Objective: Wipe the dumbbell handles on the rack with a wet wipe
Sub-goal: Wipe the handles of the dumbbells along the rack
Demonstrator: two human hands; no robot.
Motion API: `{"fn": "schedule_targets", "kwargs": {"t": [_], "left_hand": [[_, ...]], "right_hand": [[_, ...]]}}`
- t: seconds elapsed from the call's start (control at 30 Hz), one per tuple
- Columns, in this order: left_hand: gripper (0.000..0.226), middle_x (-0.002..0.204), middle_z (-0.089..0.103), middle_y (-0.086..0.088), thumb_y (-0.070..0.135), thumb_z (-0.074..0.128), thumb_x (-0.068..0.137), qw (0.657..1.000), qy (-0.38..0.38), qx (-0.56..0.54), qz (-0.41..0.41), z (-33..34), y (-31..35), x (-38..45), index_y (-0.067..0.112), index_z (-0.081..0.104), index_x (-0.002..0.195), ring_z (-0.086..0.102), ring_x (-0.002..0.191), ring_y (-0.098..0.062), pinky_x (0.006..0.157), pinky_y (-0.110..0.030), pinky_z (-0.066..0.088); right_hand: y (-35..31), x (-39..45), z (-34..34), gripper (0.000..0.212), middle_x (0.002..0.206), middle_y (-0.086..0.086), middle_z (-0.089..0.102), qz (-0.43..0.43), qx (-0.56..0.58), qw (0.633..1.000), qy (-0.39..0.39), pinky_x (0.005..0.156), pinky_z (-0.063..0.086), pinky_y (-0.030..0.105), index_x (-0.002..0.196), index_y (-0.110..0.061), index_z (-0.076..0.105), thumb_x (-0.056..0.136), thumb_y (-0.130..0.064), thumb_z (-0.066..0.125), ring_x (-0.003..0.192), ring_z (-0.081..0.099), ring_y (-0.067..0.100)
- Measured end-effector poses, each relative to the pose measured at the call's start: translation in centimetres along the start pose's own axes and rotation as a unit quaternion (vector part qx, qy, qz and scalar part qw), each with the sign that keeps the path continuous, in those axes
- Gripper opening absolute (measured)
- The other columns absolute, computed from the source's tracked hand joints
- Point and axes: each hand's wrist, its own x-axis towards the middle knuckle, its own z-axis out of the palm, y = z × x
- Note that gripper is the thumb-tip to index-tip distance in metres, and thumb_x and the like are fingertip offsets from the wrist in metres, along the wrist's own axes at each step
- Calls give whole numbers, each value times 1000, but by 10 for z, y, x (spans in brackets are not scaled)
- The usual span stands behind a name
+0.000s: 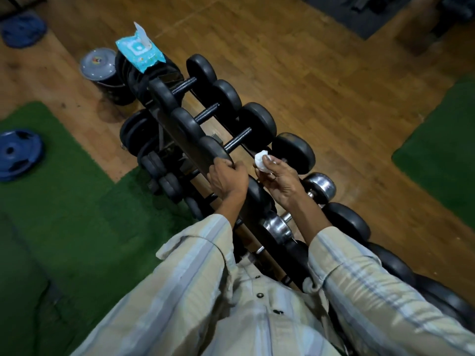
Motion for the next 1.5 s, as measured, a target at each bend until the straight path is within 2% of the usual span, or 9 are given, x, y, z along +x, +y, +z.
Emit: {"fn": "schedule_targets", "kwargs": {"t": [0.1, 0.27, 0.53, 0.7, 0.8, 0.93, 1.03, 1.3, 1.5], "left_hand": [[22, 114, 60, -8, 34, 66, 88, 999, -39, 25, -24, 1, -9, -17, 20, 59, 103, 58, 108, -30, 90, -40, 49], [20, 115, 55, -3, 35, 62, 93, 999, -41, 34, -7, -1, -15, -39, 22, 60, 107, 55, 98, -23, 83, -35, 47], [16, 112, 52, -8, 32, 53, 98, 995, 10, -10, -102, 22, -5, -40, 18, 51, 105, 59, 98, -35, 75, -34, 39], [45, 137, 58, -20, 39, 48, 102, 950, 59, -118, -283, 44, 7, -22, 5, 52, 133, 56, 124, -40, 98, -41, 42], [53, 139, 58, -21, 40, 44, 103, 936, 80, -125, -320, 54, 7, -17, 2, 52, 138, 54, 127, -40, 103, -40, 40], [45, 127, 65, -20, 39, 45, 98, 942, 133, -79, -296, 62, 2, -13, 7, 60, 126, 60, 115, -41, 95, -42, 45], [37, 118, 67, -20, 32, 47, 97, 943, 170, -56, -279, 66, 1, -9, 6, 62, 117, 62, 109, -40, 87, -41, 46], [27, 116, 59, -14, 26, 51, 85, 950, 225, 27, -213, 73, 0, -9, 14, 56, 108, 54, 113, -36, 92, -49, 39], [37, 120, 61, -16, 22, 51, 86, 953, 233, 37, -193, 77, -1, -6, 9, 60, 120, 54, 116, -36, 93, -48, 40]], "right_hand": [[-8, -17, -25, 21, 82, 5, 73, -21, -60, 998, 11, 68, 60, 26, 100, -9, 66, 87, -16, 81, 72, 73, 14], [-13, -24, -57, 19, 83, 2, 71, -59, -250, 965, 51, 65, 52, 30, 72, -22, 68, 80, -24, 85, 79, 65, 17], [-7, 2, -75, 25, 92, 6, 66, -143, -381, 914, 6, 87, 58, 43, 104, -13, 70, 86, 3, 72, 86, 63, 16], [-7, 17, -74, 23, 95, -7, 74, -172, -492, 852, -48, 87, 58, 28, 97, -23, 75, 83, -6, 80, 88, 70, 7], [-7, 26, -68, 11, 95, -6, 75, -201, -601, 771, -67, 82, 56, 26, 98, -20, 79, 87, -22, 79, 88, 70, 7], [-1, 39, -60, 17, 99, -2, 63, -321, -771, 543, -85, 87, 45, 41, 97, -28, 80, 88, -41, 74, 101, 55, 25], [-3, 53, -52, 21, 103, -4, 60, -344, -806, 468, -113, 88, 37, 43, 98, -31, 80, 90, -47, 68, 102, 49, 25], [-9, 83, -9, 14, 90, -6, 73, -189, -843, 473, -173, 81, 22, 40, 92, -31, 78, 86, -38, 68, 101, 52, 22], [-5, 73, -39, 7, 88, -11, 70, -244, -793, 521, -202, 81, 24, 38, 92, -31, 74, 89, -32, 67, 97, 48, 16]]}}
